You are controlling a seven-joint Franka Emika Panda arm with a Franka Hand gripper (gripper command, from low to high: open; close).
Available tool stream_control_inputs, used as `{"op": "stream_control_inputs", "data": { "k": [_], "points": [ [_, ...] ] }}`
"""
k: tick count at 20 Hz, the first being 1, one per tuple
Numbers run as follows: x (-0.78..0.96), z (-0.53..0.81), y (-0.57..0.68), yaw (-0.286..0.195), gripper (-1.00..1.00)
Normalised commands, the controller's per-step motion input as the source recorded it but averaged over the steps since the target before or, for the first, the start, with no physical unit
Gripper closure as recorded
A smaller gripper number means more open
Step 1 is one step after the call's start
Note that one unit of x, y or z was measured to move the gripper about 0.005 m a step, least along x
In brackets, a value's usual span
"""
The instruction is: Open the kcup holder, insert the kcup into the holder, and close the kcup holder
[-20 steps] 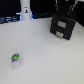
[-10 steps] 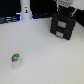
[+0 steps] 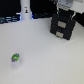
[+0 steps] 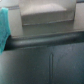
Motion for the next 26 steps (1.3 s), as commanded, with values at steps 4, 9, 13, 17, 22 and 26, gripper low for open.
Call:
{"op": "stream_control_inputs", "data": {
  "k": [4, 9, 13, 17, 22, 26],
  "points": [
    [-0.2, -0.16, 0.0, -0.011, -1.0],
    [-0.07, 0.03, -0.19, 0.019, -1.0],
    [-0.39, -0.37, 0.06, -0.029, -1.0],
    [-0.36, -0.4, 0.07, -0.028, -1.0],
    [-0.07, -0.04, -0.2, -0.006, -1.0],
    [0.26, 0.17, -0.42, 0.031, -1.0]
  ]
}}
